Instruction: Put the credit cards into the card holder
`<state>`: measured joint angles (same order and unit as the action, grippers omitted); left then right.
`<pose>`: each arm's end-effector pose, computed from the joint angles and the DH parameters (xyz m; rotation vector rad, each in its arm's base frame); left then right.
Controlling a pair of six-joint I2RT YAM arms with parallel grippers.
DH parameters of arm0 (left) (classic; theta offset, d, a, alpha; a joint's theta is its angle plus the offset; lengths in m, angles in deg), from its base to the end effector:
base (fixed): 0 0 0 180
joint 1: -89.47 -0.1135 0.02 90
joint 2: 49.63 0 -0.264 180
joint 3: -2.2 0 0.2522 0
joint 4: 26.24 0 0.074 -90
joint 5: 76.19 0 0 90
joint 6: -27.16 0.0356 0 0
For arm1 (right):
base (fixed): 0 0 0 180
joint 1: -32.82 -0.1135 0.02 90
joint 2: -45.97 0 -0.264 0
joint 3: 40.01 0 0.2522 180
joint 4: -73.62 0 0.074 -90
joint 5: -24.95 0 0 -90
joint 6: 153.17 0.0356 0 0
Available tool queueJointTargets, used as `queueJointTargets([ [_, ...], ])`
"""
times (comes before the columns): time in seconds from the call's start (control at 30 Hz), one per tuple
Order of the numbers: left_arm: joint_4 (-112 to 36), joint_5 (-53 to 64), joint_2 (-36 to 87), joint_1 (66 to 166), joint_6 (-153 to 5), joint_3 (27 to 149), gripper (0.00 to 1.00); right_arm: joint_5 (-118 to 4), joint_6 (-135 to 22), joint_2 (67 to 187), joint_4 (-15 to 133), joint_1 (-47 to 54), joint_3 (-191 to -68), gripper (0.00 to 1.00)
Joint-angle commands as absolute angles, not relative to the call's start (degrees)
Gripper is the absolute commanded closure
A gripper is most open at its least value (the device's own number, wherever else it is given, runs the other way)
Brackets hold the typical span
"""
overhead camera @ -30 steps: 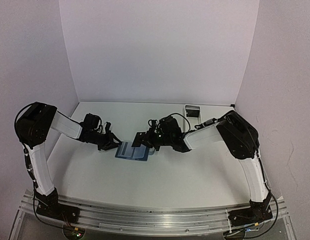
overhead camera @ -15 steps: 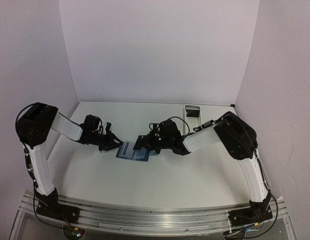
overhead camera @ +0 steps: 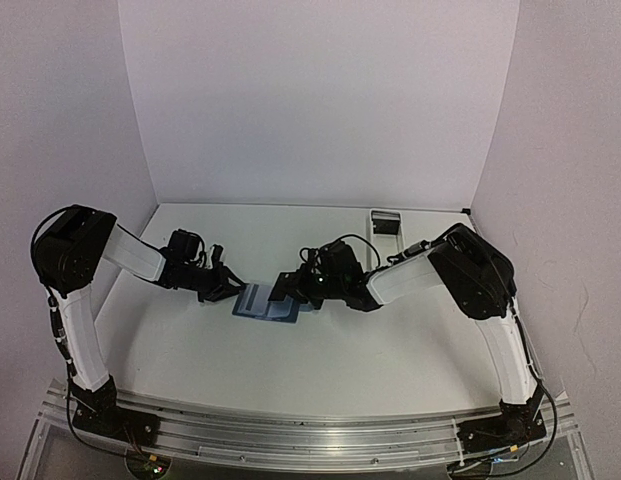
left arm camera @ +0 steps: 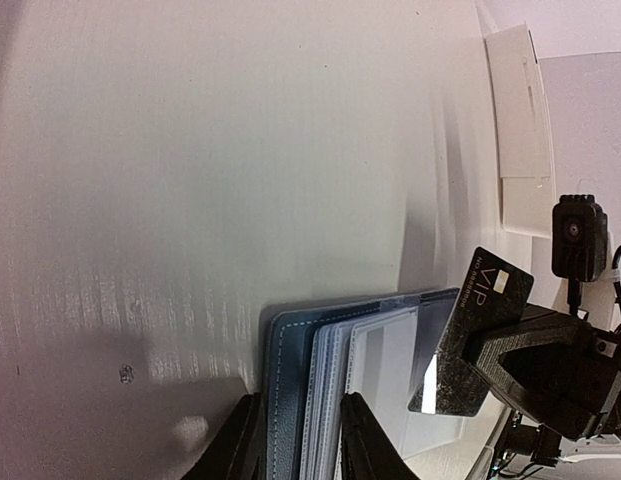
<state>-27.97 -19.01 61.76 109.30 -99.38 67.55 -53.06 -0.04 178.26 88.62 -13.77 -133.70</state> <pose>0.3332 -0.1407 0.1008 -0.0829 2.5435 -1.1176 0.3344 0.3643 0.1079 0.1725 2.2741 1.3550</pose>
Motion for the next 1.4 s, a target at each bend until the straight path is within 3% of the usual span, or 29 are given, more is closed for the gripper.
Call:
queueJointTargets([
  [0.0, -41.84, -11.22, 66.91, 109.33, -99.64, 63.64, 0.72, -52.81, 0.7, 179.06, 89.5, -14.1, -136.11, 1.0],
  [1.37, -42.07, -10.89, 66.14, 108.81, -99.57, 63.33, 0.72, -52.73, -1.43, 177.27, 86.24, -13.83, -135.59, 1.0],
])
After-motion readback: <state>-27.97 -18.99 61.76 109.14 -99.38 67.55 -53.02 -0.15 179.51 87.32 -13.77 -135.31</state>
